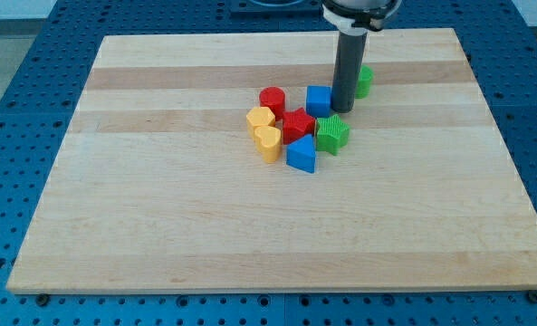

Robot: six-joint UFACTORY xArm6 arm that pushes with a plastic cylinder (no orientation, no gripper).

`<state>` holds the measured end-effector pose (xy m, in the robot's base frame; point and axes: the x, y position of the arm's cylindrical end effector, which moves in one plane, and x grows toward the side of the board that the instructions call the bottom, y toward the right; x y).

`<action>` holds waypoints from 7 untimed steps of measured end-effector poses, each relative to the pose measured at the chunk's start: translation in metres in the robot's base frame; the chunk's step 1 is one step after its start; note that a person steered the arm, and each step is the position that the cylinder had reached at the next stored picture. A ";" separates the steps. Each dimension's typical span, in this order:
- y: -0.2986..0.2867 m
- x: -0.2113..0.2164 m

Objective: Push the green circle towards right of blue cube

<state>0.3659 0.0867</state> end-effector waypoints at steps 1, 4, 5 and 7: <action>-0.004 0.000; 0.065 -0.005; 0.078 -0.031; 0.059 -0.063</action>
<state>0.3030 0.1456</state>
